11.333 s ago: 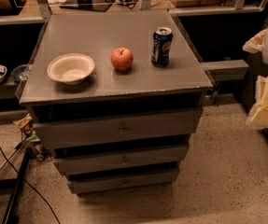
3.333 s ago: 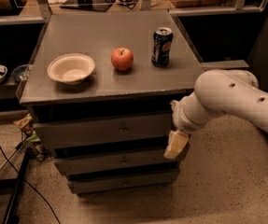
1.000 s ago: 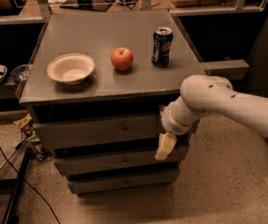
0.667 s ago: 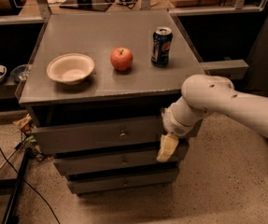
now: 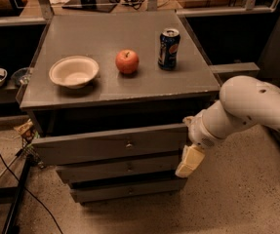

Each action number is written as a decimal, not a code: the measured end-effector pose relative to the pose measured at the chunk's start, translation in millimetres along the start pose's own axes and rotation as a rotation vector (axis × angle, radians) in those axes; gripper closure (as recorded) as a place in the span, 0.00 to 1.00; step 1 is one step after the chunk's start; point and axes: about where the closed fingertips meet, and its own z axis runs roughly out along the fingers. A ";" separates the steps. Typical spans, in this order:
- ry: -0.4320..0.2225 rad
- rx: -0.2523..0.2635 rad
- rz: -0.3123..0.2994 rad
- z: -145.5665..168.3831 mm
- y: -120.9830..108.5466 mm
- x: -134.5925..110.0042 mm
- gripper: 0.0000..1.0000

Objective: Open top drawer

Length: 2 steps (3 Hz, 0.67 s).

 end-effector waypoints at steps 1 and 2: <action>-0.020 0.019 0.045 -25.7 17.3 5.1 0.00; -0.021 0.029 0.042 -25.3 13.8 3.9 0.00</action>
Offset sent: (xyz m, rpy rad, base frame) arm -0.0174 -0.0085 0.0152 0.0186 -0.0014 -0.0370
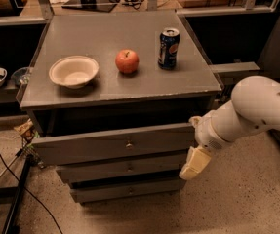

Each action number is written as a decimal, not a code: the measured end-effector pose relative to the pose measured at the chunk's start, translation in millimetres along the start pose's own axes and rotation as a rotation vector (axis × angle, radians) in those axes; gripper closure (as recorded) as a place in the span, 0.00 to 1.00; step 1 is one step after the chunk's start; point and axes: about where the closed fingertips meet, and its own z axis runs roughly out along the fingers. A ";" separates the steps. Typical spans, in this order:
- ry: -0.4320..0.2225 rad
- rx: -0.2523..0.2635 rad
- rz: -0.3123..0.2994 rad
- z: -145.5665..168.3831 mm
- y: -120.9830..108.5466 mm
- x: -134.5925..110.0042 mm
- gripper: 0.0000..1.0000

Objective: Open top drawer

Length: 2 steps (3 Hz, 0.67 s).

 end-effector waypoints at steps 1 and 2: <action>0.000 0.032 -0.034 12.5 -17.3 -9.7 0.00; 0.010 0.031 -0.077 30.4 -33.3 -20.2 0.00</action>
Offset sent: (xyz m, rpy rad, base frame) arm 0.0698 0.0342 -0.0265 -0.0531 -0.0753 0.0955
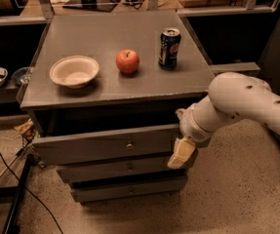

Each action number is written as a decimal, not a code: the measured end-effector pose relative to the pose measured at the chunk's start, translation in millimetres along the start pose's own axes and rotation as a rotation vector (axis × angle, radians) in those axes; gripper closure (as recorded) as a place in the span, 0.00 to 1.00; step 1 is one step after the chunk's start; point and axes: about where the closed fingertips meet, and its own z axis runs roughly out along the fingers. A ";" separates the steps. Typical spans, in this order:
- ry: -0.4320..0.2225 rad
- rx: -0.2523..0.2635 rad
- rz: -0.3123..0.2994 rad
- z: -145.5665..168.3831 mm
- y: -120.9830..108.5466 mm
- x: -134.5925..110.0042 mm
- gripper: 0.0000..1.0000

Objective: Open top drawer

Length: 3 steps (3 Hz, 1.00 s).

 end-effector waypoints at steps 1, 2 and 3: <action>0.009 -0.026 -0.043 19.5 -7.3 -9.0 0.00; 0.005 -0.037 -0.047 23.8 -6.3 -7.1 0.00; 0.009 -0.091 -0.055 42.2 2.9 -1.6 0.00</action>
Offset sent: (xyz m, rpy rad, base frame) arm 0.0115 0.0115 -0.0086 -0.0144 0.0029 0.0367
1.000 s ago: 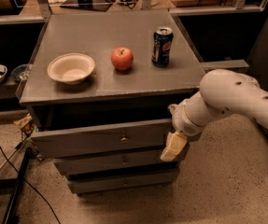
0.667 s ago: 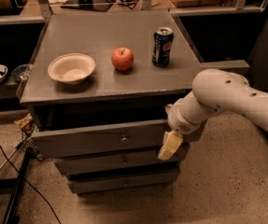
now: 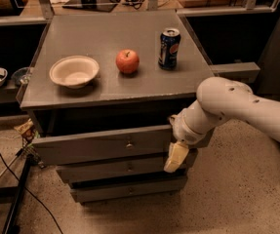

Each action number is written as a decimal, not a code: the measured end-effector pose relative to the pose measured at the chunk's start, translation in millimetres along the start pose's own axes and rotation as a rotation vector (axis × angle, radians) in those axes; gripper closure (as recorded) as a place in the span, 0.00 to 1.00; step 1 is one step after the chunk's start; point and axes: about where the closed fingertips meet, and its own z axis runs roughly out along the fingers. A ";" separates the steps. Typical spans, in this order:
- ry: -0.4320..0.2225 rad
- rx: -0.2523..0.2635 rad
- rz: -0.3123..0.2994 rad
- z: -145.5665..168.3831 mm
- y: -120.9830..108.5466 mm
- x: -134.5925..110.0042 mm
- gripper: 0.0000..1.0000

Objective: Open top drawer

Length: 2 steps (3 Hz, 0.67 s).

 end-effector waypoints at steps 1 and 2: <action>-0.001 -0.026 -0.012 5.6 4.8 2.6 0.00; -0.042 -0.051 -0.013 -24.6 30.4 -4.0 0.00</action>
Offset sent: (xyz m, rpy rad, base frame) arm -0.0485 -0.0083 0.0415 0.0713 0.0447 0.0534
